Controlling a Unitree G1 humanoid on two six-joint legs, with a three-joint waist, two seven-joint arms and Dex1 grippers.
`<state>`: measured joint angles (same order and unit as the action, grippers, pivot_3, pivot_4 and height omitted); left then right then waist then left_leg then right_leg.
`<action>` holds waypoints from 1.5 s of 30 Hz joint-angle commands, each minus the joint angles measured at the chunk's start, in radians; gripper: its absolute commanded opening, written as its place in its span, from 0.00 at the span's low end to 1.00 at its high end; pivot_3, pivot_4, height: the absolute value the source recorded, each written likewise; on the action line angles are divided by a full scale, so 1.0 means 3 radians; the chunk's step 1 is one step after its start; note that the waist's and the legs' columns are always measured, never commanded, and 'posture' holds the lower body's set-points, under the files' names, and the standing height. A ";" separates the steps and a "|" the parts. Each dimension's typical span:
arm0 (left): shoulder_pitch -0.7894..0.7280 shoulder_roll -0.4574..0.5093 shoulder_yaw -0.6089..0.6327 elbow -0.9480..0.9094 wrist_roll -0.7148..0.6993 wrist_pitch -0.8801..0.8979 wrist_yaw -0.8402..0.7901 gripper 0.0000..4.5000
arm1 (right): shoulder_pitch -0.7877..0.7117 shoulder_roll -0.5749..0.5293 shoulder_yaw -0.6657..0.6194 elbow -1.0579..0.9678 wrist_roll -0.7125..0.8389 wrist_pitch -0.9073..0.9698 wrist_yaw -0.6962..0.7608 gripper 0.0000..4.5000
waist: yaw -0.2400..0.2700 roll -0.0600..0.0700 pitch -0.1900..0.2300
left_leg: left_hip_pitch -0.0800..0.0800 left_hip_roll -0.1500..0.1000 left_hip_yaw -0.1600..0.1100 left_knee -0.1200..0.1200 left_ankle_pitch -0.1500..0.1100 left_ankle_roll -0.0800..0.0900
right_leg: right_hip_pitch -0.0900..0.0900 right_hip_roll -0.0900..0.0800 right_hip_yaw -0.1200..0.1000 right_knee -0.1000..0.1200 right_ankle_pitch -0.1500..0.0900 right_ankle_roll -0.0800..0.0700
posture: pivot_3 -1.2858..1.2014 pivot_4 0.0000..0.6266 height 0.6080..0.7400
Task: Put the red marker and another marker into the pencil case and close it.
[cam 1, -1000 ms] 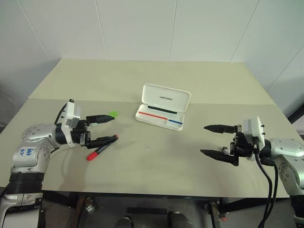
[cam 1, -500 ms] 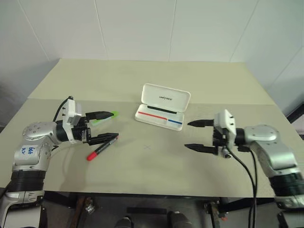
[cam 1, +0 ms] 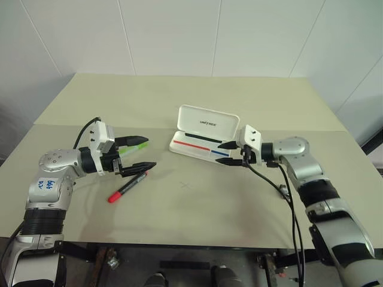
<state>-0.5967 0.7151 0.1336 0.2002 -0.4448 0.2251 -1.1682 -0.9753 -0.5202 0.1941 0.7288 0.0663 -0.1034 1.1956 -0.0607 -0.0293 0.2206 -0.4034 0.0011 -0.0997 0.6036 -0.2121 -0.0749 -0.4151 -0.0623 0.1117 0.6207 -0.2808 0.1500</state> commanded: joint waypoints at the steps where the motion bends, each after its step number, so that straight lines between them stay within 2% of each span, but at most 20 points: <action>1: -0.0092 0.0044 0.0021 -0.0096 0.0043 -0.0060 0.0046 1.00 | -0.0166 0.0008 0.0052 0.0292 -0.0147 -0.0178 0.0073 0.54 | 0.0000 0.0000 0.0000 | 0.0000 0.0000 0.0000 0.0000 0.0000 0.0000 | 0.0000 0.0000 0.0000 0.0000 0.0000 0.0000 | 0.52 0.24 1.00; 8: -0.0016 0.0058 0.0067 -0.0199 0.0033 -0.0039 0.0087 1.00 | -0.0278 0.0001 0.0093 0.0580 -0.0288 -0.0291 0.0270 0.54 | -0.0015 0.0000 0.0000 | 0.0000 -0.0001 0.0000 0.0001 0.0000 0.0000 | 0.0000 -0.0001 0.0000 0.0002 0.0000 0.0001 | 0.52 0.24 1.00; 16: 0.0045 0.0014 0.0079 -0.0337 0.0008 -0.0017 0.0195 1.00 | -0.0426 0.0109 0.0104 0.0928 -0.0452 -0.0407 0.0207 0.54 | -0.0088 0.0000 0.0000 | 0.0001 -0.0001 0.0000 0.0005 0.0000 -0.0001 | 0.0001 -0.0001 0.0000 0.0009 0.0000 0.0001 | 0.52 0.24 1.00; 31: 0.0252 0.0034 0.0181 -0.0571 -0.0067 0.0054 0.0343 1.00 | -0.0650 0.0320 0.0234 0.1412 -0.0854 -0.0618 0.0069 0.54 | -0.0089 0.0000 0.0000 | 0.0003 -0.0001 -0.0001 0.0008 0.0000 -0.0001 | 0.0001 0.0000 0.0001 0.0014 0.0000 0.0001 | 0.52 0.24 1.00; 35: 0.0255 0.0049 0.0196 -0.0605 -0.0074 0.0073 0.0358 1.00 | -0.0727 0.0341 0.0377 0.1487 -0.1068 -0.0772 -0.0107 0.34 | -0.0088 0.0001 0.0000 | 0.0003 -0.0001 -0.0002 0.0010 0.0001 -0.0001 | 0.0002 0.0000 0.0001 0.0015 0.0000 0.0001 | 0.52 0.24 1.00; 39: 0.0266 0.0058 0.0213 -0.0634 -0.0080 0.0087 0.0371 1.00 | -0.0757 0.0345 0.0430 0.1519 -0.1150 -0.0874 -0.0149 0.01 | -0.0088 0.0000 0.0000 | 0.0003 -0.0002 -0.0002 0.0014 0.0001 -0.0001 | 0.0002 0.0000 0.0001 0.0017 0.0000 0.0001 | 0.52 0.24 1.00; 45: 0.0261 0.0068 0.0236 -0.0641 -0.0071 0.0092 0.0381 1.00 | -0.0808 0.0365 0.0421 0.1532 -0.1174 -0.0953 -0.0196 0.01 | -0.0093 0.0000 0.0000 | 0.0005 -0.0003 -0.0003 0.0022 0.0001 -0.0001 | 0.0005 0.0000 0.0001 0.0021 0.0001 0.0002 | 0.52 0.24 1.00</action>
<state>-0.5167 0.7192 0.1785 0.0453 -0.4456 0.2517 -1.0596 -1.1996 -0.4104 0.3187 1.1808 -0.2780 -0.3871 1.1439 -0.0887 -0.0293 0.2206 -0.4018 0.0003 -0.1005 0.6103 -0.2119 -0.0754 -0.4135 -0.0623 0.1121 0.6272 -0.2805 0.1506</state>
